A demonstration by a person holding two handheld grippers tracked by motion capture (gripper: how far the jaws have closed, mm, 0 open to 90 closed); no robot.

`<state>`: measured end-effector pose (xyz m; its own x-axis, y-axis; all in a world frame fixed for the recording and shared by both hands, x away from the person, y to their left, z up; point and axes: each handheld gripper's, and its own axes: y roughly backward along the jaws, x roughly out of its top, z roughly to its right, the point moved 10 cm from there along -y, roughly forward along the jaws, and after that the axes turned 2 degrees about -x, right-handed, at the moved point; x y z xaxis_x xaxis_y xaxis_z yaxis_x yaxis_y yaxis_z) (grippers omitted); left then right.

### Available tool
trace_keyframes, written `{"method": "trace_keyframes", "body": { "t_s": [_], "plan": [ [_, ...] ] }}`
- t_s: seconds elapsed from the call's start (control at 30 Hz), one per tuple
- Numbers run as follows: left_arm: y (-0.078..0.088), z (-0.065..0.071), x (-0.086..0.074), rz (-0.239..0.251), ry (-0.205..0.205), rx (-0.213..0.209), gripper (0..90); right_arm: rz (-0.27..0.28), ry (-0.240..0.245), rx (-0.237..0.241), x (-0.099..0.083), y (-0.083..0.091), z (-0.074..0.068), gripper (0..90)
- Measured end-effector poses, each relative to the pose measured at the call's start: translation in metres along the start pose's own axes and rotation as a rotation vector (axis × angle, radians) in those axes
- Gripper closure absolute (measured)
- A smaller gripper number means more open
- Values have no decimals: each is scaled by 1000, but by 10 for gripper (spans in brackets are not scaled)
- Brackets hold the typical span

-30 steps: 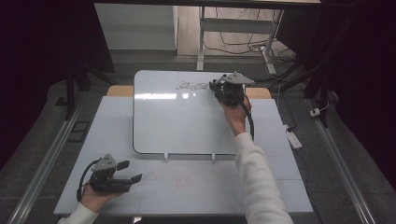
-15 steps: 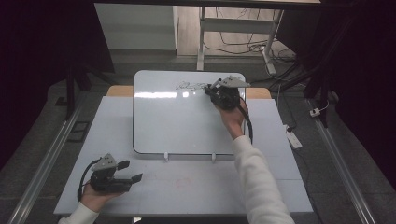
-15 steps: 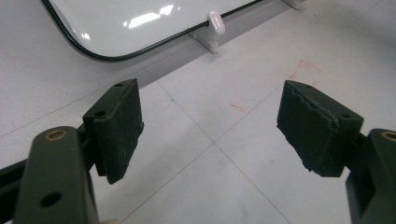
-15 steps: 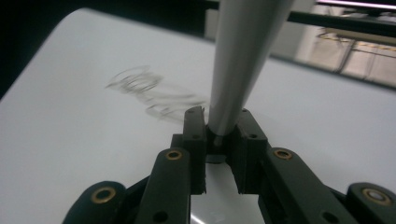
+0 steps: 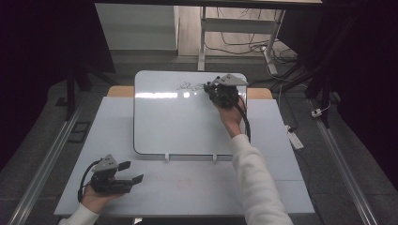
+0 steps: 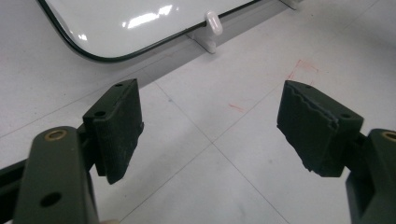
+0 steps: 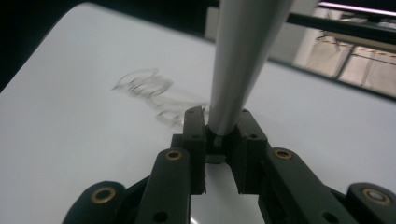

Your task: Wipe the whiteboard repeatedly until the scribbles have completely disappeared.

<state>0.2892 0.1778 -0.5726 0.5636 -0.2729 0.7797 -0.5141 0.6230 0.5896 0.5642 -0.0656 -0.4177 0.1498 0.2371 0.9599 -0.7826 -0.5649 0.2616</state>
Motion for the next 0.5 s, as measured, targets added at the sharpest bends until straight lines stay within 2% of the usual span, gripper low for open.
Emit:
{"method": "trace_keyframes", "body": {
  "t_s": [0.03,0.1,0.17,0.23,0.27,0.3,0.37,0.4,0.47,0.5],
  "plan": [
    [1,0,0,2,0,-1,227,4,-24,-16,2,0,6,771],
    [1,1,1,5,1,-4,227,8,-36,-20,3,0,8,771],
    [1,1,1,3,-2,-5,227,0,-30,24,-1,-2,-5,771],
    [0,0,0,1,0,-6,227,-19,24,55,-6,-3,-19,771],
    [0,0,0,1,1,-6,227,-19,24,55,-6,-3,-19,771],
    [0,0,0,2,1,-6,227,-21,53,44,-6,-3,-19,771],
    [1,1,0,4,-1,-6,227,13,-13,-32,3,0,5,771],
    [1,1,1,6,0,-5,227,13,-13,-32,3,0,5,771],
    [2,2,1,8,0,-6,227,30,-66,-67,6,3,20,771],
    [1,2,1,8,0,-7,227,24,-58,-60,4,4,18,771]
  ]
}}
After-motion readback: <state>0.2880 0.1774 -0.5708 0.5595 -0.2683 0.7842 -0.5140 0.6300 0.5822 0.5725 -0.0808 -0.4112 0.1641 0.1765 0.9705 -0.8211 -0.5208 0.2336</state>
